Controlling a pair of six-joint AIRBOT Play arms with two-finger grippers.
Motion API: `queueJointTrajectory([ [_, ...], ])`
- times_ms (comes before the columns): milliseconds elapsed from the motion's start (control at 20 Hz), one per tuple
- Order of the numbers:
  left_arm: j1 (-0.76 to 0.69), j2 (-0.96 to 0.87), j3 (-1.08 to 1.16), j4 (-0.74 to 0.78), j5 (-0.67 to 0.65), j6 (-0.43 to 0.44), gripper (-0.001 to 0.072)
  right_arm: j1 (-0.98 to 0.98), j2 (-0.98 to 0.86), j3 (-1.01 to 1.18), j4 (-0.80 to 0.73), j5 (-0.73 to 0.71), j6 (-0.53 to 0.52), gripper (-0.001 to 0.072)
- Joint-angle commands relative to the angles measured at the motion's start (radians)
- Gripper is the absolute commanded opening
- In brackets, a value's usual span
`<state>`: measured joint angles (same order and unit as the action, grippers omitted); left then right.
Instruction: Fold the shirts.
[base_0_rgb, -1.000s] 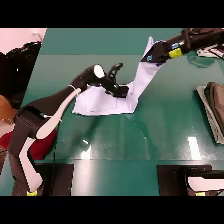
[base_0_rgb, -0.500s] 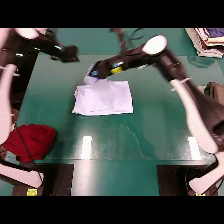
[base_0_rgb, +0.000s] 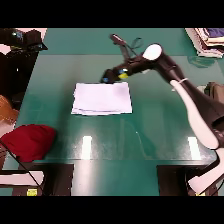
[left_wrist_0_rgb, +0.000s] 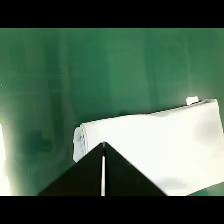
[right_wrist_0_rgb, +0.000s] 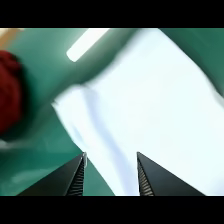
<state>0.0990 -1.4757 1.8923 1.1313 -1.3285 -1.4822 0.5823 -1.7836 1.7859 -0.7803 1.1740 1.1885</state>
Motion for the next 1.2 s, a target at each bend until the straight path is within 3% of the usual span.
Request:
queueJointTrajectory([
  [0,-0.008,0.008,-0.001,-0.006,-0.014,0.01,0.0025,-0.163,0.108,-0.221,-0.159,0.037,0.124,0.0375],
  [50,-0.019,0.008,-0.001,-0.008,-0.013,0.017,0.0025,-0.207,0.126,-0.278,-0.152,0.03,0.131,0.0391],
  [150,-0.04,0.008,-0.001,-0.008,-0.005,0.025,0.0025,-0.273,0.133,-0.37,-0.116,0.022,0.131,0.0655],
  [400,-0.08,-0.002,-0.001,-0.008,0.022,0.038,0.0025,-0.296,0.042,-0.497,0.099,-0.019,0.123,0.0661],
  [600,-0.08,-0.004,-0.002,-0.008,0.018,0.043,0.0025,-0.202,-0.078,-0.426,0.206,-0.029,0.089,0.0637],
  [750,-0.08,-0.003,-0.002,-0.008,0.018,0.043,0.0025,-0.125,-0.158,-0.306,0.246,-0.036,0.089,0.0549],
  [800,-0.08,-0.003,-0.002,-0.008,0.018,0.043,0.0025,-0.102,-0.179,-0.266,0.248,-0.048,0.089,0.0471],
  [950,-0.08,-0.003,-0.002,-0.008,0.007,0.043,0.0025,-0.063,-0.209,-0.181,0.243,-0.1,0.08,0.0079],
  [1000,-0.08,-0.003,-0.002,-0.009,0.002,0.043,0.0025,-0.061,-0.207,-0.166,0.23,-0.116,0.077,0.0014],
  [1150,-0.091,-0.003,-0.002,-0.011,-0.002,0.043,0.0024,-0.103,-0.179,-0.123,0.225,-0.117,0.075,0.0014],
])
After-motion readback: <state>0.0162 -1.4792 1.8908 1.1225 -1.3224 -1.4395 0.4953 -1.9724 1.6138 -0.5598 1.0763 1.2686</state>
